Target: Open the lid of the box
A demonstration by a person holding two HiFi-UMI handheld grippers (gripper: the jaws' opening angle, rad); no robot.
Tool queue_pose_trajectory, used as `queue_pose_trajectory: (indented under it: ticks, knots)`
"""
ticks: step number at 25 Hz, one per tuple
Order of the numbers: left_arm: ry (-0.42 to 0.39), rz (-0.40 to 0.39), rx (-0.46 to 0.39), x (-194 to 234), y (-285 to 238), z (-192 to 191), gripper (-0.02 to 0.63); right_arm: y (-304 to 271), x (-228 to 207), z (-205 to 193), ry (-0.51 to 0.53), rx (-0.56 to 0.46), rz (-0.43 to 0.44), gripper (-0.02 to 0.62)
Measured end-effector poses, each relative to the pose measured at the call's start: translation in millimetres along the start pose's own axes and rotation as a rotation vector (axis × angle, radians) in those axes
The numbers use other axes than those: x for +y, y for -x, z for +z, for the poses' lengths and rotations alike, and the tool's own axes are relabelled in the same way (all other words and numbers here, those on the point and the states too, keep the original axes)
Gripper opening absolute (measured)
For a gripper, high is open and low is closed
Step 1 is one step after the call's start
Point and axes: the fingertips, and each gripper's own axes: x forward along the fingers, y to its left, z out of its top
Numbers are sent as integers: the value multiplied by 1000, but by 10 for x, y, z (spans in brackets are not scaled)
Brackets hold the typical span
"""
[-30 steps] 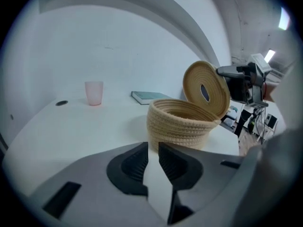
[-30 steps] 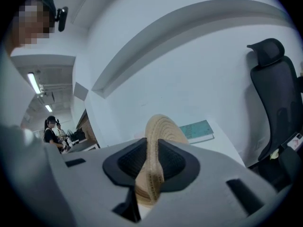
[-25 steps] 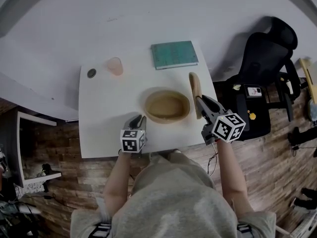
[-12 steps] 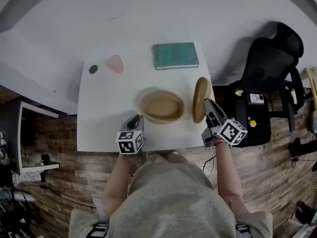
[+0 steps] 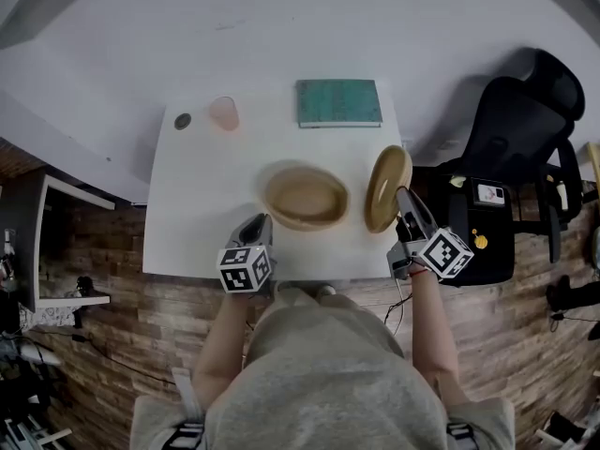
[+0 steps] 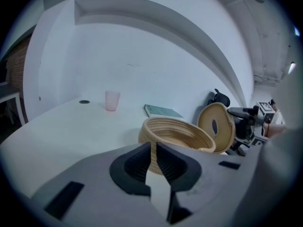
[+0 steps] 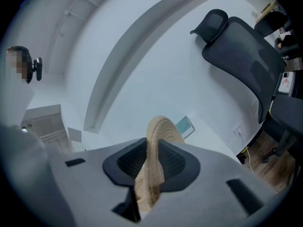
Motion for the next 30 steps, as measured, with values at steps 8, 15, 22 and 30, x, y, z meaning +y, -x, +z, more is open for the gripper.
queue_pose_trajectory:
  ticks: [8, 15, 22, 30]
  knots:
    - [-1, 1, -27, -50, 16, 43, 32, 60, -59, 14, 4, -8, -7, 81]
    - [3, 7, -51, -67, 35, 86, 32, 111, -128, 0, 2, -5, -27, 81]
    - [10, 10, -56, -74, 44, 92, 31, 156, -199, -24, 29, 18, -69, 80]
    - [11, 10, -58, -95, 35, 87, 31, 150, -150, -8, 13, 10, -58, 75]
